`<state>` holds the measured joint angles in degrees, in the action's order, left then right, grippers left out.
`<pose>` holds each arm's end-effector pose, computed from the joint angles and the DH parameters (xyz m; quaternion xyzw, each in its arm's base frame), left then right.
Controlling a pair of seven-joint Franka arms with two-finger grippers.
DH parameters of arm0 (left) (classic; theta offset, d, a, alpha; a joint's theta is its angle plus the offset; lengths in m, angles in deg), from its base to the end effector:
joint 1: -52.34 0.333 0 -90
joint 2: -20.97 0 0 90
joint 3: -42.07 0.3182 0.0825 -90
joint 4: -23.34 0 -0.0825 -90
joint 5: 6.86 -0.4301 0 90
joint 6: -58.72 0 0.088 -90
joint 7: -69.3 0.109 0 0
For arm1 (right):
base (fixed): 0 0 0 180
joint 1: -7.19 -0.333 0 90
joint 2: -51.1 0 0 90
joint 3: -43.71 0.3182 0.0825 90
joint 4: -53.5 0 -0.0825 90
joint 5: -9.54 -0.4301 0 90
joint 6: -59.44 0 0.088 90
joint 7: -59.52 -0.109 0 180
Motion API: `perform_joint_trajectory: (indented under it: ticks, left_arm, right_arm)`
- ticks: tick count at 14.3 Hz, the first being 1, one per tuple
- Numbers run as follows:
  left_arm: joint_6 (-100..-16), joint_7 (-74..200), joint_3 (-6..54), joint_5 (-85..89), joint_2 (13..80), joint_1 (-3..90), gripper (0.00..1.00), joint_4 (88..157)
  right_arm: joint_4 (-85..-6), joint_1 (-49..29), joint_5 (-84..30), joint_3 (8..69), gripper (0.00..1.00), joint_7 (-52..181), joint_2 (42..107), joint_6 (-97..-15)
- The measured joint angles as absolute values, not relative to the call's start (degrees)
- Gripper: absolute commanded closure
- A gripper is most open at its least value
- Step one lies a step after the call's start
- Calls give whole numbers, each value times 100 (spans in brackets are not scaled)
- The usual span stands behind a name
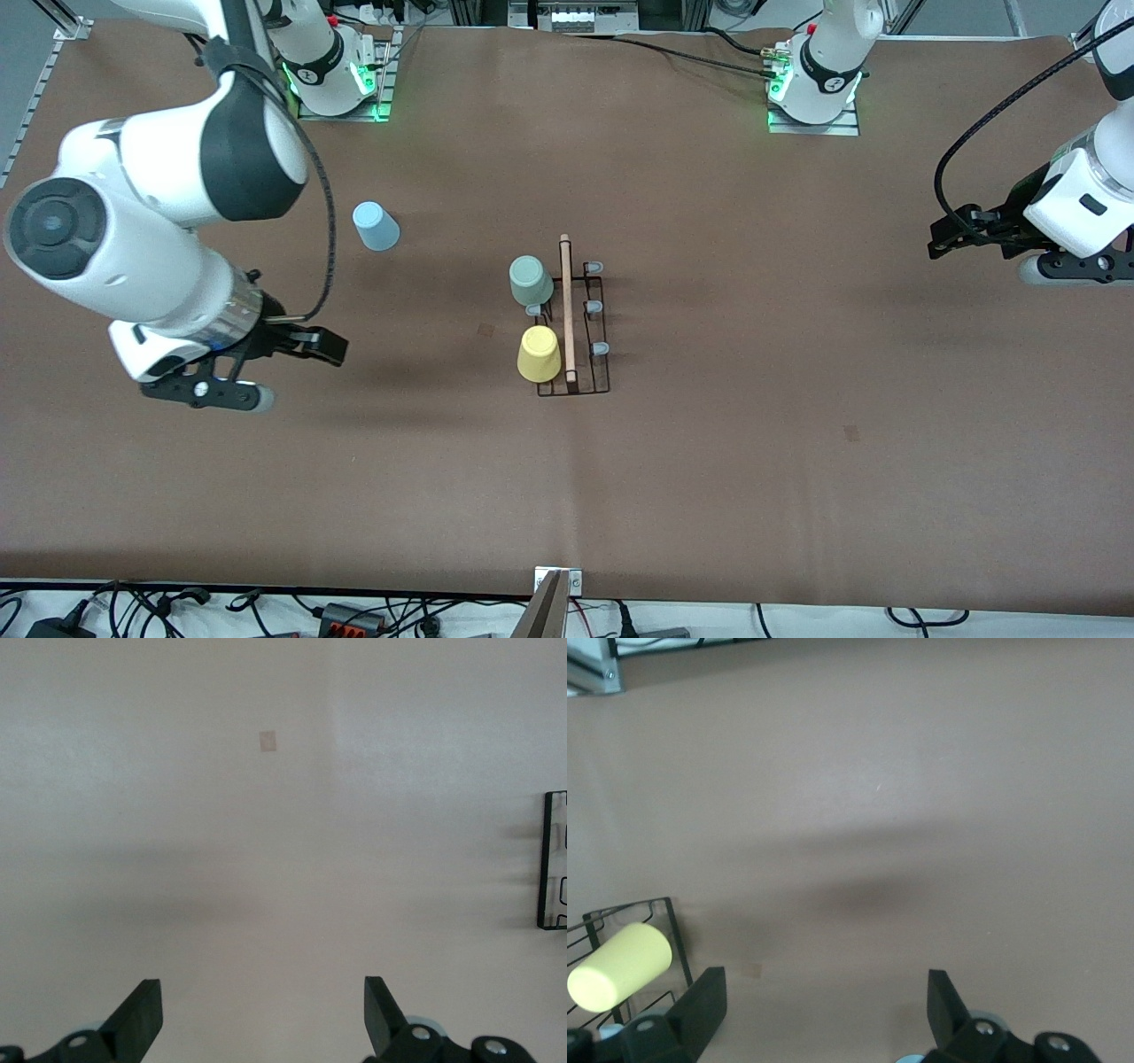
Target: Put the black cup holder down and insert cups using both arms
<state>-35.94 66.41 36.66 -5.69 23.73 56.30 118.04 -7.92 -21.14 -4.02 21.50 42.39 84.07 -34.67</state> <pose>0.6172 -0.0166 0.5598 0.9995 0.0136 -0.0248 0.0115 0.7385 0.1862 0.5152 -0.9972 0.0723 -0.0116 0.0177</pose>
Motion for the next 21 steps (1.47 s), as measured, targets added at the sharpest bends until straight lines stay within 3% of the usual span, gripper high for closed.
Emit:
perform_joint_trajectory:
  ticks: [3,6,8,12,18,21]
  left_arm:
    - [-3594,6641,3666,-569,2373,5630,0,11804]
    - [-3595,6641,3666,-569,2373,5629,0,11804]
    - [-3595,6641,3667,-569,2373,5630,0,11804]
    - [-3595,6641,3669,-569,2381,5632,0,11804]
    - [-3595,6641,3670,-572,2389,5632,0,11804]
    - [-3595,6641,3670,-573,2396,5632,0,11804]
  right_arm:
    - [-863,-1609,-252,2474,0,4243,8153,-3473]
    - [-1272,-277,600,3823,0,4387,7546,-3484]
    - [-1705,365,789,4310,0,4667,7114,-3485]
    - [-2253,796,830,4255,0,5729,6629,-3523]
    - [-2437,968,831,4154,0,6000,6381,-3224]
    - [-2908,953,831,4180,0,6001,6144,-3459]
